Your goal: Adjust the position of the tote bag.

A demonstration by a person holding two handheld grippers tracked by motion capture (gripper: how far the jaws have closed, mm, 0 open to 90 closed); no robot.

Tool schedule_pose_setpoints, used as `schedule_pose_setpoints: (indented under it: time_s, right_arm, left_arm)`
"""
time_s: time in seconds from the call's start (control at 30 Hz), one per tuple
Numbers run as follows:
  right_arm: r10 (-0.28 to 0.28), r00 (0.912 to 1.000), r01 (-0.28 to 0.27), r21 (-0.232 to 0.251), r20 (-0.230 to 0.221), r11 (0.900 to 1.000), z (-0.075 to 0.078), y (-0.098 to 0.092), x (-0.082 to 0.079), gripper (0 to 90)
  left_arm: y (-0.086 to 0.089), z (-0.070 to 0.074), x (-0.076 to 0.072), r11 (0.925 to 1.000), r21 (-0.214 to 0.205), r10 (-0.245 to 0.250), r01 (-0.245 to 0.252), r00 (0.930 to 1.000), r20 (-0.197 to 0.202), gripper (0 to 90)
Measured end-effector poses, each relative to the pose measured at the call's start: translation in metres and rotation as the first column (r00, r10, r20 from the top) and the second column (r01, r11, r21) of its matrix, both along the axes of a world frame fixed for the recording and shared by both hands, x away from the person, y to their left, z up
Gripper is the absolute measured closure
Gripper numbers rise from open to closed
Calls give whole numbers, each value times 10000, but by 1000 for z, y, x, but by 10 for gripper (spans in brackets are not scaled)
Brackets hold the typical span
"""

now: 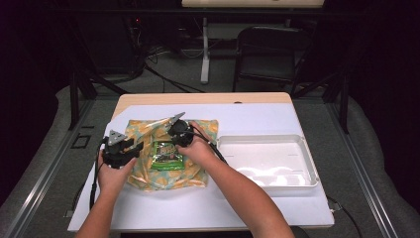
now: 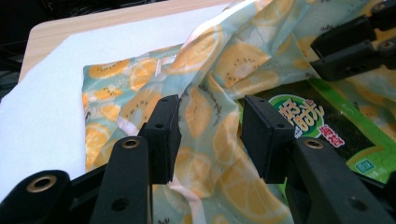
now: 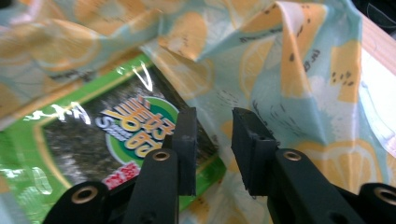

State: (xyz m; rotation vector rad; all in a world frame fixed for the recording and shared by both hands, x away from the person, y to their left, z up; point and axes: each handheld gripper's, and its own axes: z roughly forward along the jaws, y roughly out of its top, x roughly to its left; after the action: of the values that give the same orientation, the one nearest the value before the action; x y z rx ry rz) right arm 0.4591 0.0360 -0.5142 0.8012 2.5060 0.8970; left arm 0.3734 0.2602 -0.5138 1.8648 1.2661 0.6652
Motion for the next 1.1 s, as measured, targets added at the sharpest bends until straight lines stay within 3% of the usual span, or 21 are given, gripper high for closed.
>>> schedule_pose_setpoints:
  time_s: [0.23,0.57,0.7,0.83,1.1]
  right_arm:
    - [48,9990,-44,103,-447,9999,-7,-5,11,676]
    - [250,9989,-247,85,-388,9997,-15,6,15,698]
    - [279,9990,-283,-114,-346,9995,-17,7,16,751]
    - [350,9987,-362,-320,-374,9988,-16,7,17,891]
    - [181,9998,-182,-200,-58,9996,-10,7,20,900]
  left_arm:
    - [2,0,-10,10000,-6,74,-74,9999,-92,569]
    - [9,-3,-20,9997,95,211,-210,9997,-143,566]
    - [10,-4,-21,9996,83,277,-276,9995,-161,565]
    - [11,-5,-23,9994,176,304,-300,9994,-186,565]
    - [12,-5,-27,9993,186,335,-331,9992,-219,565]
